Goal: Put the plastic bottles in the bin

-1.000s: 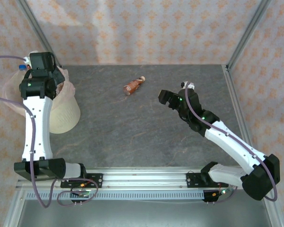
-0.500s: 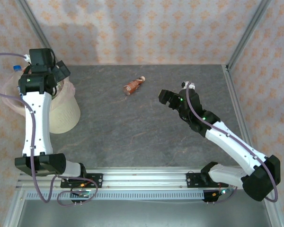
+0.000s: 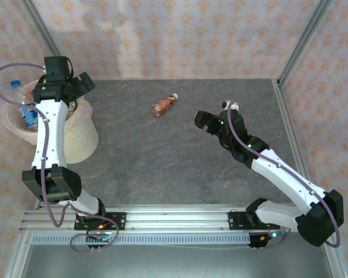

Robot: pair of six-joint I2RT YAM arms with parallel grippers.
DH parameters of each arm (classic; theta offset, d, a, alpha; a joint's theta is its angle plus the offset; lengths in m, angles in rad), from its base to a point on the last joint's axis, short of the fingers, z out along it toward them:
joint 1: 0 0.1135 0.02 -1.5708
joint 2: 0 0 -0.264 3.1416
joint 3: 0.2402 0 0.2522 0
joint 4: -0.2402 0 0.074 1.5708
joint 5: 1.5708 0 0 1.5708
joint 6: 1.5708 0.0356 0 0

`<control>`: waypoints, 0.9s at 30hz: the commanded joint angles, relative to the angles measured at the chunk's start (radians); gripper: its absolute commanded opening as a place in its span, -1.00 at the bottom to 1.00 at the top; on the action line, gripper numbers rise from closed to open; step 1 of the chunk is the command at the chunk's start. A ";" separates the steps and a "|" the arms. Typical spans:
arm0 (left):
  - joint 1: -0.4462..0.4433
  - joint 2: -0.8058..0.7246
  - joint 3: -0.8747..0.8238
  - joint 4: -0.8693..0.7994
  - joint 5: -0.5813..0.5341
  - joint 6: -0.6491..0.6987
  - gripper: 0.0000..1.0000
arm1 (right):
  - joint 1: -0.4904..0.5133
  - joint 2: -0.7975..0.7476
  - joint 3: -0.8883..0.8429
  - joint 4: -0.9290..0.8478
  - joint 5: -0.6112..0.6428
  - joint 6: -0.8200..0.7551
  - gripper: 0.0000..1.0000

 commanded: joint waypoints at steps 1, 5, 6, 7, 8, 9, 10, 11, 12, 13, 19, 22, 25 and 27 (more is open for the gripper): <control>0.012 -0.012 0.004 -0.106 0.029 -0.036 1.00 | -0.005 -0.019 -0.004 0.015 0.016 -0.017 0.99; 0.008 -0.056 0.083 -0.097 0.129 -0.035 1.00 | -0.004 -0.015 -0.002 0.016 0.019 -0.019 0.99; 0.002 -0.072 0.096 -0.087 0.153 -0.040 1.00 | -0.005 -0.013 -0.003 0.017 0.020 -0.017 0.99; -0.008 -0.087 0.104 -0.077 0.164 -0.045 1.00 | -0.005 -0.012 -0.003 0.017 0.022 -0.018 0.98; -0.028 -0.103 0.112 -0.067 0.167 -0.048 1.00 | -0.005 -0.010 -0.003 0.017 0.024 -0.018 0.99; -0.056 -0.117 0.115 -0.057 0.162 -0.048 1.00 | -0.004 -0.009 -0.001 0.019 0.028 -0.018 0.98; -0.090 -0.127 0.118 -0.047 0.150 -0.047 1.00 | -0.005 -0.008 -0.002 0.019 0.032 -0.018 0.99; -0.133 -0.136 0.119 -0.036 0.128 -0.041 1.00 | -0.004 -0.008 -0.004 0.019 0.038 -0.017 0.99; -0.180 -0.139 0.118 -0.023 0.106 -0.034 1.00 | -0.005 -0.010 -0.005 0.022 0.043 -0.016 0.99; -0.219 -0.137 0.118 -0.012 0.090 -0.029 1.00 | -0.005 -0.010 -0.005 0.022 0.048 -0.016 0.99; -0.429 -0.038 0.092 0.090 0.046 0.011 1.00 | -0.006 -0.028 -0.021 0.024 0.083 -0.004 0.99; -0.511 0.061 0.118 0.116 0.007 0.032 1.00 | -0.006 -0.051 -0.033 0.019 0.109 -0.001 0.98; -0.572 0.180 0.163 0.129 -0.051 0.060 1.00 | -0.006 -0.078 -0.049 0.008 0.130 -0.007 0.99; -0.586 0.266 0.204 0.132 -0.018 0.090 1.00 | -0.006 -0.096 -0.057 -0.003 0.141 -0.012 0.98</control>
